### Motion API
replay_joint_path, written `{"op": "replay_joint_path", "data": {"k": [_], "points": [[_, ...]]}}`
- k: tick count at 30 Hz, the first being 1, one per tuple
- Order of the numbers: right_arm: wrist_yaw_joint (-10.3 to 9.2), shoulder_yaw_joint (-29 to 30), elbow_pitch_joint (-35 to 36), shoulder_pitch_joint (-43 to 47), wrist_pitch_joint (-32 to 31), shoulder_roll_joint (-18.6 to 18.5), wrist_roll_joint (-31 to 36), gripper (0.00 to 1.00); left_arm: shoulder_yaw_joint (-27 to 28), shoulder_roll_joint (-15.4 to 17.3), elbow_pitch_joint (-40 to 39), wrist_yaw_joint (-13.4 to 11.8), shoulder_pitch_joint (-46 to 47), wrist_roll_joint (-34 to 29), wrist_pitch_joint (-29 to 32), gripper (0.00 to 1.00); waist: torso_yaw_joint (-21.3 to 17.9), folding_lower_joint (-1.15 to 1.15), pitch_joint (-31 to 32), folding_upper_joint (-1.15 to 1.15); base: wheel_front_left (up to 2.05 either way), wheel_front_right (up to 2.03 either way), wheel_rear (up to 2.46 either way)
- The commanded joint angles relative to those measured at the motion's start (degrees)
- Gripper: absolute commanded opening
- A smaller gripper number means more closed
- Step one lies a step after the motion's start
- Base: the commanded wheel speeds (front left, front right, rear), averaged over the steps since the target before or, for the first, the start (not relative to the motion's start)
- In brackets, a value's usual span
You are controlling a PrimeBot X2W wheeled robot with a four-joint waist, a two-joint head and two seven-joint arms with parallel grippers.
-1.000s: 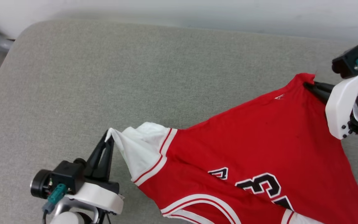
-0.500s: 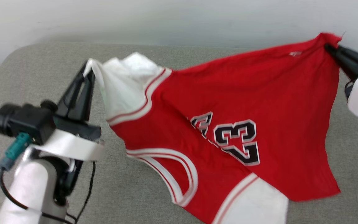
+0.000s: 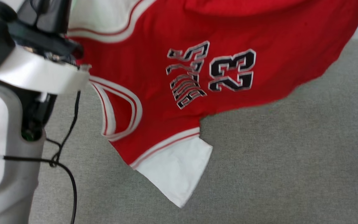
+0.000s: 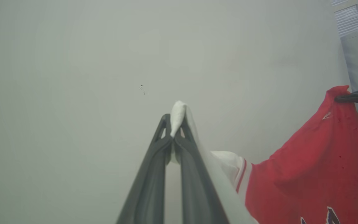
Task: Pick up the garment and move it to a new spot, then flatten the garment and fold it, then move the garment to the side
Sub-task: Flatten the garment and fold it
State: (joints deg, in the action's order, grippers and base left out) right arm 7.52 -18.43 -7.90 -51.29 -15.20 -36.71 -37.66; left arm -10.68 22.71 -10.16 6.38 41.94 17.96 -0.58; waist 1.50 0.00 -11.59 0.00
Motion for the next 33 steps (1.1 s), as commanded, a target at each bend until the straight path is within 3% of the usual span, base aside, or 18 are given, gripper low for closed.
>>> {"op": "replay_joint_path", "data": {"k": [1,13,23,33], "points": [[-0.06,0.65,0.53,-1.25,-0.3,0.54,0.21,0.0,-0.11,0.07,0.24,0.01,1.71,0.25,0.14,0.0,-0.14,0.0,-0.93,0.0,0.0,0.0,0.0],[-0.06,5.13,0.6,-15.19,-4.39,4.22,3.97,0.0,-3.07,0.85,7.72,0.83,24.7,1.17,1.04,0.0,-0.83,0.0,-12.68,0.0,0.0,0.0,0.0],[-0.06,6.37,-9.2,-35.87,-1.42,7.8,9.57,0.0,-7.04,1.73,17.55,0.99,48.89,3.0,-0.66,0.0,-1.38,0.0,-21.68,0.0,0.0,0.0,0.0],[-0.06,2.83,-21.35,-52.66,3.49,8.51,11.9,0.0,-10.56,3.73,26.48,0.99,63.98,4.46,-3.07,0.0,-0.71,0.0,-25.3,0.0,0.0,0.0,0.0]]}}
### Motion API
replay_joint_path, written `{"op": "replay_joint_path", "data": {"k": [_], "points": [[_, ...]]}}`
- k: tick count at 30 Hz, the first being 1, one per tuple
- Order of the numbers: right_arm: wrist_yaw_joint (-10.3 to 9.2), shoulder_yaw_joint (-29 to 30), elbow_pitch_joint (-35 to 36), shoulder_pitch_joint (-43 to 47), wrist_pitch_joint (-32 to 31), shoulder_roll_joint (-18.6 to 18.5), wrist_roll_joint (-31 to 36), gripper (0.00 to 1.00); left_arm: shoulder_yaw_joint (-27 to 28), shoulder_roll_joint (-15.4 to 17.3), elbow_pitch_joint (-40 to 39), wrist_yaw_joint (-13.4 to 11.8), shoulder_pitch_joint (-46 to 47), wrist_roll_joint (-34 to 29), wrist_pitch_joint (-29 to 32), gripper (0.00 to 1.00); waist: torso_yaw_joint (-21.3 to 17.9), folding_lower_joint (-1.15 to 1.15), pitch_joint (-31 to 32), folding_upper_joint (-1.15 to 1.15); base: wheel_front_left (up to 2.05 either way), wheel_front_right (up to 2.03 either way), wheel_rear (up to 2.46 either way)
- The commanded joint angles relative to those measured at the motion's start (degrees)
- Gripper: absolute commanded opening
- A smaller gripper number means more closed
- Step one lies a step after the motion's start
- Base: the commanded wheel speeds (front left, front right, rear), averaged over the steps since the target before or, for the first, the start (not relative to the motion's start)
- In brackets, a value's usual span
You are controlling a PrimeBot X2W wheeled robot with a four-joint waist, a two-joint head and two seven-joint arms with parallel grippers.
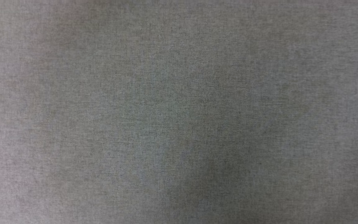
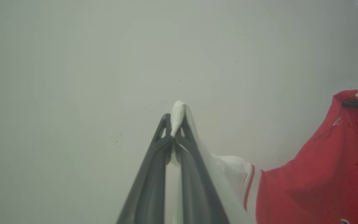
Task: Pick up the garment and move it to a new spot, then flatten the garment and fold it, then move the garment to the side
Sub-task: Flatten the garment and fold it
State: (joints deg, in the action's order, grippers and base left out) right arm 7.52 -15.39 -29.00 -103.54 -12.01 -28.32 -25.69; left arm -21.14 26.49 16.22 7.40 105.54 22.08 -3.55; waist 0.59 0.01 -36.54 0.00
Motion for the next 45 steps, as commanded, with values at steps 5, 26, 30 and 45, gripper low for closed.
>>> {"op": "replay_joint_path", "data": {"k": [5,26,30,45], "points": [[-0.06,-2.53,-4.6,-3.57,2.06,0.12,-0.99,0.0,-1.11,0.03,3.66,-0.04,1.76,1.0,-1.8,0.0,0.65,-0.01,-2.22,0.0,0.0,0.0,0.0],[-0.06,-14.82,-8.74,13.43,10.14,-4.0,-10.23,0.0,-1.19,2.51,5.89,-0.85,-22.39,6.66,-9.83,0.0,1.71,-0.01,-1.75,0.0,0.0,0.0,0.0],[-0.06,-16.85,-6.41,20.05,11.37,-5.39,-12.61,0.0,-1.22,3.21,3.07,-1.54,-30.96,7.85,-10.42,0.0,1.62,-0.01,0.49,0.0,0.0,0.0,0.0],[-0.06,-18.68,6.55,50.18,10.71,-10.07,-16.18,0.0,-1.03,7.37,-12.35,-8.06,-66.64,11.47,-10.83,0.0,0.76,-0.01,12.3,0.0,0.0,0.0,0.0]]}}
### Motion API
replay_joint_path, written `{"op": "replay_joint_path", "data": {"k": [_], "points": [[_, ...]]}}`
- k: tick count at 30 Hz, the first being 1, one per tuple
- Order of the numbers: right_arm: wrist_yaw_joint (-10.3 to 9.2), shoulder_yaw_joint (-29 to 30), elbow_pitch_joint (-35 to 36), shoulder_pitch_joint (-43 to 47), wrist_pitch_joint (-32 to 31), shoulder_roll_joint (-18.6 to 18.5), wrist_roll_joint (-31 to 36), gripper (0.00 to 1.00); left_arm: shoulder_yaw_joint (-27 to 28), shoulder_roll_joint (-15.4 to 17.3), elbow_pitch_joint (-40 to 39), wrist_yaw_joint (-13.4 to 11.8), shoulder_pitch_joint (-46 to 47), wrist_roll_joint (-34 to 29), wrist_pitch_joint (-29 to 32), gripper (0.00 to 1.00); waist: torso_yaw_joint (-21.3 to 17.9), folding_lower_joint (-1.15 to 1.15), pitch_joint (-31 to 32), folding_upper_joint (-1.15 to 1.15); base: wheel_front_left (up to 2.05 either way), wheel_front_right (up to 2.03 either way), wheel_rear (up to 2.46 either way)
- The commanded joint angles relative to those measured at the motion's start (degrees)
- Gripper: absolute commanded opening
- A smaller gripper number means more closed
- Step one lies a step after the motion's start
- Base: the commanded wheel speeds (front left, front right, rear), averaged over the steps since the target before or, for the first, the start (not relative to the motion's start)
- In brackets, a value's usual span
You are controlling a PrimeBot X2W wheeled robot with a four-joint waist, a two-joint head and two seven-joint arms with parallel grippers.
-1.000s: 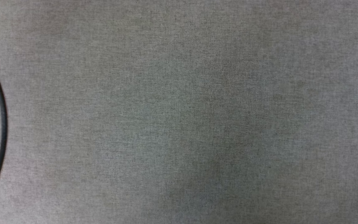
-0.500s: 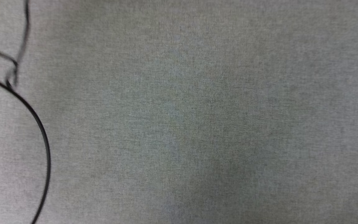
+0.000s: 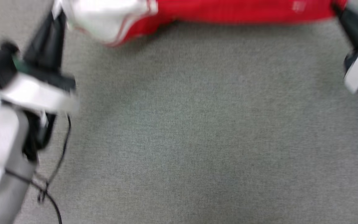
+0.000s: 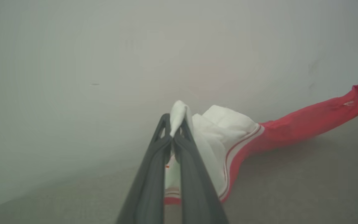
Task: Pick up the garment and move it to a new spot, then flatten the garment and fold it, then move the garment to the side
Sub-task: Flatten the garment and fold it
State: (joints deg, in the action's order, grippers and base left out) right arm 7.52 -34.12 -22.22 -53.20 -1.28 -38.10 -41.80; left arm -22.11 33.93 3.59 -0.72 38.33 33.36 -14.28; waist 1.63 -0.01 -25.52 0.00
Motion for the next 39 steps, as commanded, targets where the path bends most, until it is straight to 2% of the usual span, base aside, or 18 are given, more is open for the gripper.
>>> {"op": "replay_joint_path", "data": {"k": [1,8,20,29,39], "points": [[-0.06,0.08,0.39,1.73,-0.33,-0.22,-0.02,0.0,-0.12,0.16,-0.69,-0.57,-1.94,0.5,-0.05,0.0,-0.35,0.01,2.06,0.0,0.0,0.0,0.0],[-0.06,2.12,2.96,14.57,-1.9,0.19,0.22,0.0,-0.93,0.87,-6.13,-4.26,-17.58,2.65,0.22,0.0,-0.13,0.01,7.45,0.0,0.0,0.0,0.0],[-0.07,7.53,6.83,33.87,-4.0,1.46,1.11,0.0,-3.19,-0.5,-7.15,-6.95,-37.43,8.36,0.35,0.0,-0.09,0.01,15.89,0.0,0.0,0.0,0.0],[-0.06,12.71,9.54,46.44,-6.23,3.34,2.13,0.0,-5.52,-1.93,-6.04,-7.87,-47.89,12.2,1.0,0.0,-0.33,0.01,21.24,0.0,0.0,0.0,0.0],[-0.07,18.35,13.63,58.56,-8.74,5.04,4.09,0.0,-8.1,-2.33,-4.3,-5.01,-55.17,17.84,4.26,0.0,-0.43,0.01,24.42,0.0,0.0,0.0,0.0]]}}
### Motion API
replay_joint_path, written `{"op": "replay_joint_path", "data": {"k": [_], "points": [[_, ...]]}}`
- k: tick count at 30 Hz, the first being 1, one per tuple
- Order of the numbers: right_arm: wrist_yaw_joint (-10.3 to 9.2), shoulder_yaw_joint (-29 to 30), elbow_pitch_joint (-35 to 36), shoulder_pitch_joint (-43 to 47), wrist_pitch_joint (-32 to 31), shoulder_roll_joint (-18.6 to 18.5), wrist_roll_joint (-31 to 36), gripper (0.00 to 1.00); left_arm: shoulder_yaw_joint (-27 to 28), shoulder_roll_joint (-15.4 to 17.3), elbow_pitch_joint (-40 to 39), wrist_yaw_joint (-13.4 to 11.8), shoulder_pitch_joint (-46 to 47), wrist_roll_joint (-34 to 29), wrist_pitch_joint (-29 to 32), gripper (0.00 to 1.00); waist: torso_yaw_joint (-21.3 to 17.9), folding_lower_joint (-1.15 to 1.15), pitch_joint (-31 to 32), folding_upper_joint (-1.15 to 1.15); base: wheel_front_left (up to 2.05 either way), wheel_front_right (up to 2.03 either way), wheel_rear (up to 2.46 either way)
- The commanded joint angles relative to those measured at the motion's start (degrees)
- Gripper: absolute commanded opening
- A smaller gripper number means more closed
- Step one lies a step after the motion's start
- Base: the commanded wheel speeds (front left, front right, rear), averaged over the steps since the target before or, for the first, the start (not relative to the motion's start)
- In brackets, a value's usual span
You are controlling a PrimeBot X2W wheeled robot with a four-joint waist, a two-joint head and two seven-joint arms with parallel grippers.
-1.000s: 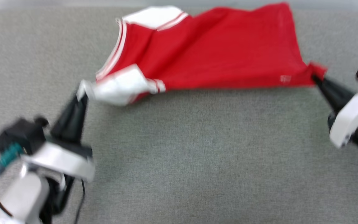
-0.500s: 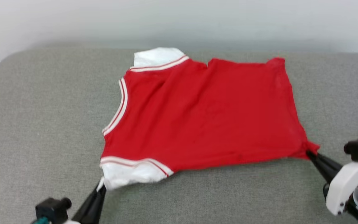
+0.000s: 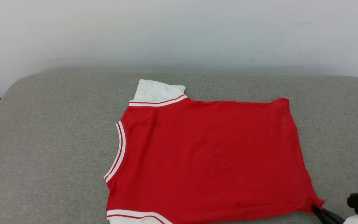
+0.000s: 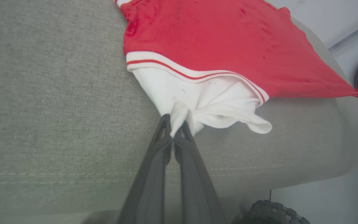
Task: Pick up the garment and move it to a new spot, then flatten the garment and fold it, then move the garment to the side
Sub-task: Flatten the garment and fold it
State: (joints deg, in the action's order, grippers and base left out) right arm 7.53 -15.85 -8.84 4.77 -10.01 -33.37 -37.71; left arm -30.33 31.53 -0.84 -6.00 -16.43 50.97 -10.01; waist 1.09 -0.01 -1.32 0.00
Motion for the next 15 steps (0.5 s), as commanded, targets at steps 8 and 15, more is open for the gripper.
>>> {"op": "replay_joint_path", "data": {"k": [8,15], "points": [[-0.08,4.22,2.22,8.7,-0.95,2.3,1.95,0.0,-1.45,0.39,0.94,2.17,-3.15,3.68,3.2,0.0,0.69,0.01,1.32,0.0,0.0,0.0,0.0],[-0.08,5.63,3.19,10.44,-1.51,4.47,3.15,0.0,-0.9,1.36,0.47,1.95,-2.55,2.66,2.18,0.0,0.65,0.01,1.11,0.0,0.0,0.0,0.0]]}}
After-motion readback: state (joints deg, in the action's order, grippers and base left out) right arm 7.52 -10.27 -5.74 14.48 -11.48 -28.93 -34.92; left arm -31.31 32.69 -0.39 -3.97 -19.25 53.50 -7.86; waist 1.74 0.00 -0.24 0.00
